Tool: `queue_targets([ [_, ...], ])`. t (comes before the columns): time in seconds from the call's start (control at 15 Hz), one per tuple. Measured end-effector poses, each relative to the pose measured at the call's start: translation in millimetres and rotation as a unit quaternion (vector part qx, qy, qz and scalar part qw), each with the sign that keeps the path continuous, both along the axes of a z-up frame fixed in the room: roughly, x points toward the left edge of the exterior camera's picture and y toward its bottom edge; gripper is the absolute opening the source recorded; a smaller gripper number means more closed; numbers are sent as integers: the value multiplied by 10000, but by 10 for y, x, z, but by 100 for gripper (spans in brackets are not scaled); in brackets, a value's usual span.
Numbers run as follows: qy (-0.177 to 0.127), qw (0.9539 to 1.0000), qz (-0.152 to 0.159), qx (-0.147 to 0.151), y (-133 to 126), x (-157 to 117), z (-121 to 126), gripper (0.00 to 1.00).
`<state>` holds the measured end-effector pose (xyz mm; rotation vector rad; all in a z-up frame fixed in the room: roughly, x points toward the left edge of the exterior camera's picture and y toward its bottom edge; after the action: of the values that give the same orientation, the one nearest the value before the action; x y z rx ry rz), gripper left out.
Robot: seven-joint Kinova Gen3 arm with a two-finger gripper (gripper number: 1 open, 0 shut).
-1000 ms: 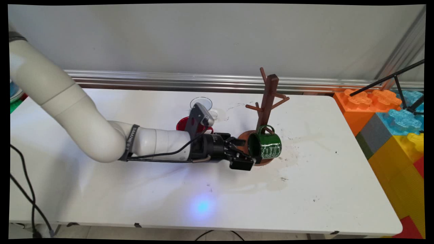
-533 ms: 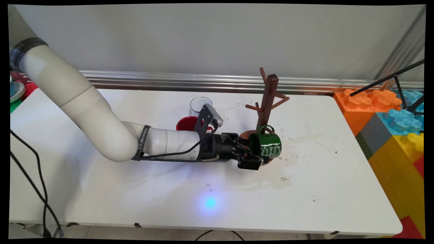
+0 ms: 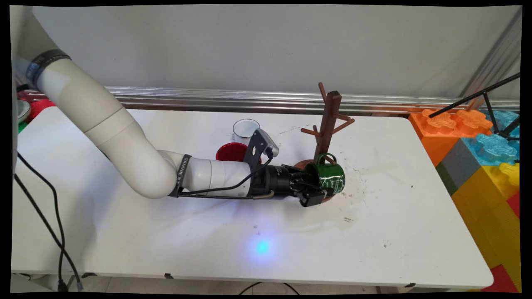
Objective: Pick up the green mug from the rack, then place the picked object on the table
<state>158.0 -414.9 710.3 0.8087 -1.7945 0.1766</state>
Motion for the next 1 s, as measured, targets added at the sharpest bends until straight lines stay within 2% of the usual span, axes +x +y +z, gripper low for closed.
queue_targets([
  [1.0,174,9998,-64,35,44,-61,115,0],
])
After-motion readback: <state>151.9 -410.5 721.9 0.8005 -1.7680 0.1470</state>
